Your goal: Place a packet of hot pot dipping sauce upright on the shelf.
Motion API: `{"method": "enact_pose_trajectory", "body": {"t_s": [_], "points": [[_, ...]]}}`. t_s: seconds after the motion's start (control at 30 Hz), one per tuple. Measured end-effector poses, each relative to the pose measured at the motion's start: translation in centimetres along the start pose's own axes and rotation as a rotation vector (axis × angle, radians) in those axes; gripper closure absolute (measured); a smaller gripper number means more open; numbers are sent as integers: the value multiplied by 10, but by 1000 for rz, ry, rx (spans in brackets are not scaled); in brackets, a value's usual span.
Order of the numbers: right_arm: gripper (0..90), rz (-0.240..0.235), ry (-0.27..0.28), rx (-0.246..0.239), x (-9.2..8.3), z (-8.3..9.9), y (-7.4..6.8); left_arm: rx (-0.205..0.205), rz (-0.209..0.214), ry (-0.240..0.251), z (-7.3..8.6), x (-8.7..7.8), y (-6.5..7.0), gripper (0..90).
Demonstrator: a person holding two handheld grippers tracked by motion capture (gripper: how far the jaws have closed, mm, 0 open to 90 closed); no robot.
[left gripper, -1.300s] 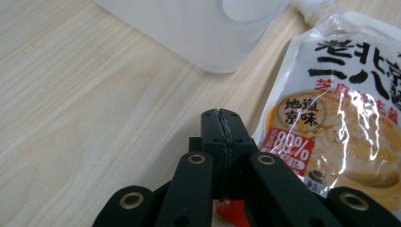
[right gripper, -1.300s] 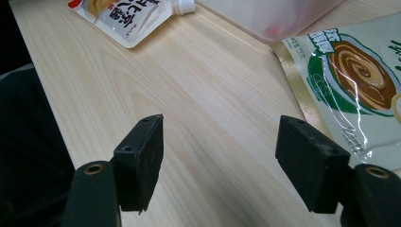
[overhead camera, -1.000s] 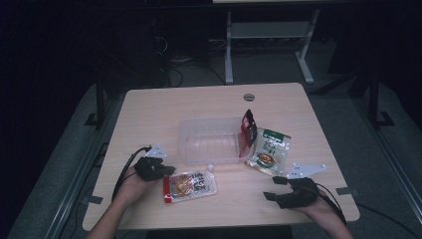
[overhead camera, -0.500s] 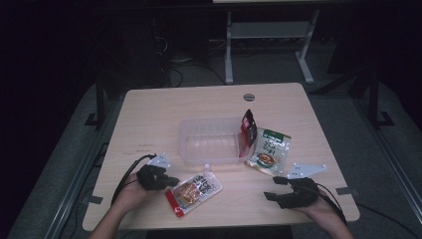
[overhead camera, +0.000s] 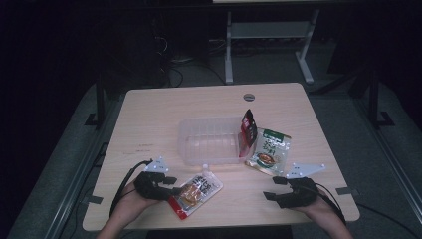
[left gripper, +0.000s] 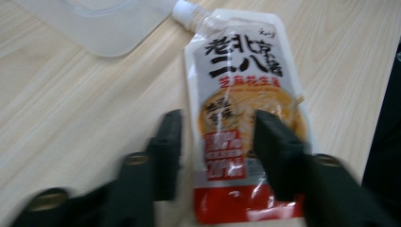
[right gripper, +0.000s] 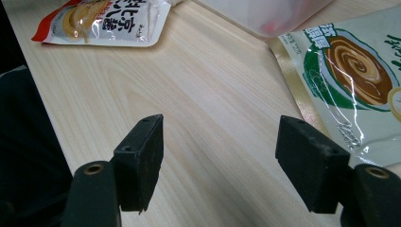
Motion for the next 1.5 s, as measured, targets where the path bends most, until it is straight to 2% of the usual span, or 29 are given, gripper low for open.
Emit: {"method": "enact_pose_trajectory", "body": {"t_s": [0.03,0.07,0.2,0.37,0.7,0.87,1.0,1.13,1.27,1.3,1.33,1.37,1.4,1.43,1.5], "points": [[324,1,0,-2,0,0,0,3,-5,-1,0,1,4,334],[324,1,0,-2,0,0,0,8,-7,1,0,4,8,334],[324,3,-4,-1,0,1,-1,35,-38,-20,-1,13,12,144],[325,5,-6,-3,-1,1,0,25,-53,-22,-2,21,13,128],[325,4,-18,-3,1,2,-1,49,-52,-57,3,32,16,126],[325,6,-17,-5,1,2,0,24,-43,-62,4,38,14,113],[325,8,-20,-1,1,2,-1,44,-48,-50,3,41,16,107],[324,6,-22,-15,3,2,-1,74,-45,-61,3,38,20,188],[325,10,-24,-17,2,2,0,71,-45,-63,2,36,21,356],[325,10,-23,-16,2,2,0,66,-41,-66,2,35,21,404],[325,8,-22,-10,2,2,-1,50,-25,-59,1,34,22,535],[325,8,-22,-10,2,2,-1,50,-15,-61,2,34,22,535],[325,10,-26,-12,2,2,-1,41,-1,-59,1,33,23,649],[325,10,-26,-12,2,2,-1,42,5,-50,0,32,22,649],[325,9,-25,-21,3,2,-1,49,42,-40,-2,30,23,772]]}}
Point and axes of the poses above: each handheld gripper's, and its own axes: x roughly forward along the jaws, z roughly out of its underside, y roughly to its right, the point moved 9 cm from there along x, roughly forward along the jaws, and after that the axes turned 6 degrees about -z, right-handed, at the moved point
